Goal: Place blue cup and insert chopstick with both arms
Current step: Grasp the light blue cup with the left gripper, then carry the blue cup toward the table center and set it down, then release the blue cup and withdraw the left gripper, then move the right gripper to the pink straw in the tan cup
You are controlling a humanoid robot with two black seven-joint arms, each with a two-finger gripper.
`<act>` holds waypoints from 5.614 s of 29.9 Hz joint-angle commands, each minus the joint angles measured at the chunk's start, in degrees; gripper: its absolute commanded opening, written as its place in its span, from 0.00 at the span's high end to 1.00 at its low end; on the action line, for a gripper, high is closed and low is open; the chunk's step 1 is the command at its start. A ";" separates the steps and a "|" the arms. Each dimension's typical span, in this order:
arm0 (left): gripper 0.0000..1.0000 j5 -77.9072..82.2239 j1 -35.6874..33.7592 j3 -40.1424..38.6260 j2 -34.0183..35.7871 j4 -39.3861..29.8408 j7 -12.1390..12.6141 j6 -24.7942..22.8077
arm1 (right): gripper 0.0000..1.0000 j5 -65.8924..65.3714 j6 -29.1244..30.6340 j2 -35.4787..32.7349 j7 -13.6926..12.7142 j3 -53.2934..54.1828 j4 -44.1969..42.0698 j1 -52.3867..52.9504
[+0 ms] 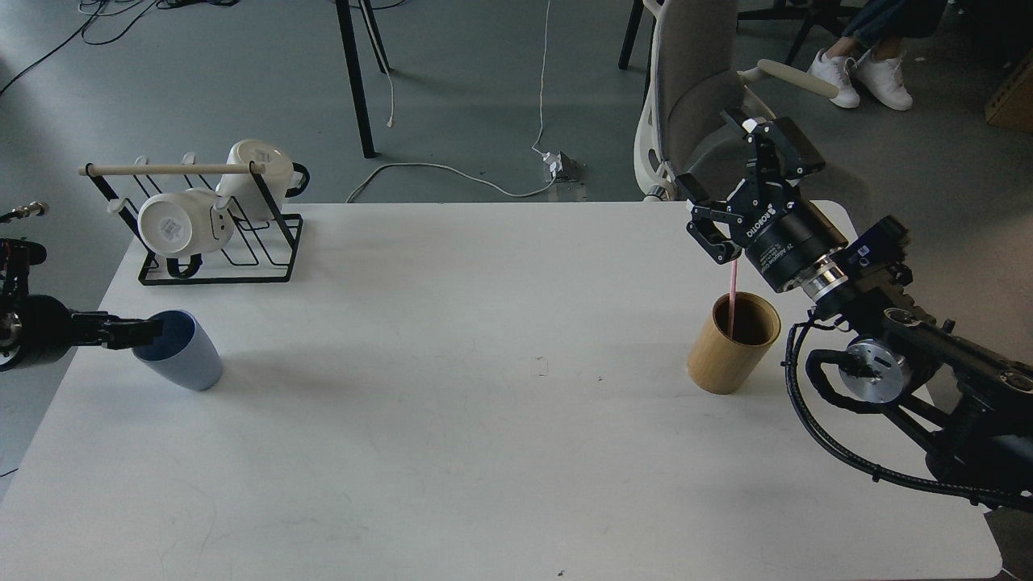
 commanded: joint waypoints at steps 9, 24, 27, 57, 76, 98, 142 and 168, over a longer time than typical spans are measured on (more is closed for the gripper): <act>0.58 -0.36 0.04 1.26 -1.40 3.06 -0.01 3.14 | 0.04 0.00 -0.06 -0.06 -0.01 -0.02 -0.01 -0.34; 0.98 -0.18 0.04 1.09 -0.52 -2.29 -0.01 3.32 | 0.04 0.00 -0.24 -0.50 -0.01 0.16 -0.27 -1.57; 0.99 -0.27 -0.13 0.30 0.70 -4.13 -0.01 3.41 | 0.04 0.00 -0.33 -0.59 -0.01 0.16 -0.27 -1.66; 1.00 -1.77 -33.79 23.67 -31.54 -13.99 -0.01 -5.29 | 0.04 0.80 -0.68 -0.76 -0.01 14.22 -10.38 -2.27; 0.99 0.70 -28.87 28.42 -39.81 -6.52 -0.01 -3.71 | 0.04 0.80 -0.68 -0.85 -0.01 14.22 -11.00 -2.62; 0.78 0.61 -27.73 28.07 -38.58 -7.31 -0.01 -3.71 | 0.04 0.80 -0.50 -0.94 -0.01 14.22 -10.82 -3.76; 0.12 -58.72 0.39 -20.80 -13.62 -22.95 -0.01 -5.73 | 0.06 -57.21 -25.29 -10.18 -0.01 -13.19 -11.07 1.68; 0.09 -61.88 2.50 -24.40 -13.44 -22.78 -0.01 -7.05 | 0.70 -58.44 -25.82 -3.66 -0.01 -16.45 -15.13 1.77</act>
